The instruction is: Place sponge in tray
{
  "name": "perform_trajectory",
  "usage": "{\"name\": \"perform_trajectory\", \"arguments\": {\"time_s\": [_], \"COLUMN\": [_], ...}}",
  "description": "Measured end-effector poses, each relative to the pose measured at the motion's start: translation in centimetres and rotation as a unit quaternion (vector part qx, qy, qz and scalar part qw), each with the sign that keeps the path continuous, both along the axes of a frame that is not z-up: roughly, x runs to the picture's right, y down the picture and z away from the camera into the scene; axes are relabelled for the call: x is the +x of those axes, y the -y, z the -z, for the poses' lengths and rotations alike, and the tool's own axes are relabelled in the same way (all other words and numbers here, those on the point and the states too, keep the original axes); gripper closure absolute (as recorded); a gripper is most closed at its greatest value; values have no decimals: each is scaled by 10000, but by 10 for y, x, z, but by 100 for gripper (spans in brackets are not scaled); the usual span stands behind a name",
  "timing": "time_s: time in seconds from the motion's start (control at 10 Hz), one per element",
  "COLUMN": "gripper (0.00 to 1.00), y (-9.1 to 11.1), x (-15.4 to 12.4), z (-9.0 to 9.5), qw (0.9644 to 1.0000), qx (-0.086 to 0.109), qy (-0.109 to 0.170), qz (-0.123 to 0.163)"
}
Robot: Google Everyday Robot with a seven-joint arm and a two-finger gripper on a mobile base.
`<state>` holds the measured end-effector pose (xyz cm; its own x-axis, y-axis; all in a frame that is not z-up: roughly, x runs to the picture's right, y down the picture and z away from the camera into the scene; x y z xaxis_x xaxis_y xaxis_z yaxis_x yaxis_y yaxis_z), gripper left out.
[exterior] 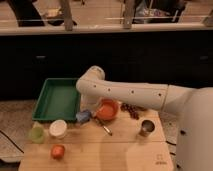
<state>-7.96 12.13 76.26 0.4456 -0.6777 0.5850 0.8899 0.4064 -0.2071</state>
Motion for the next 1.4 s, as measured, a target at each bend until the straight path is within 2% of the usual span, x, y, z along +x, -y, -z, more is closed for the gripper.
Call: {"name": "perform_trajectory", "arguments": {"time_s": [1.4], "gripper": [98], "y": [41], "x": [-43], "z": [-26], "qw": [9989], "qx": [7], "qy": [226], "qz": [416]}}
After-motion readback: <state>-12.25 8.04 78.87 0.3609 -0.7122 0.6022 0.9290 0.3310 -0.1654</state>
